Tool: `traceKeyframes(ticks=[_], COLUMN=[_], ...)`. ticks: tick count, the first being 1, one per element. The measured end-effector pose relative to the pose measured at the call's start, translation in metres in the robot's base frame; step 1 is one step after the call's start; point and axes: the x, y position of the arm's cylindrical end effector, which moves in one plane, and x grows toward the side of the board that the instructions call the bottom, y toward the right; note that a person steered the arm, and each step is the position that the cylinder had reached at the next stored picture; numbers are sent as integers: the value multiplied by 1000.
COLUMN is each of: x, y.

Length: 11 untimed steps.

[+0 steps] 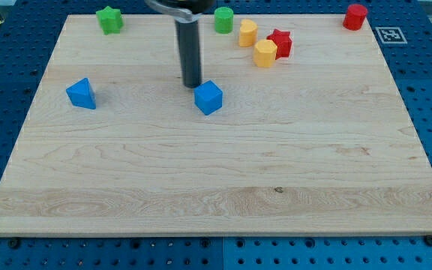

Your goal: Move the blue cube diagonally bottom right to the blue triangle

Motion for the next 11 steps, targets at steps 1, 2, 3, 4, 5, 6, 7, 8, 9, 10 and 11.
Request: traceKeyframes(ticks=[1,2,3,4,5,6,7,8,9,10,11], x=[0,2,25,47,47,45,43,43,43,43,43], y=[32,52,52,29,14,14,4,-18,-46,-60,-64])
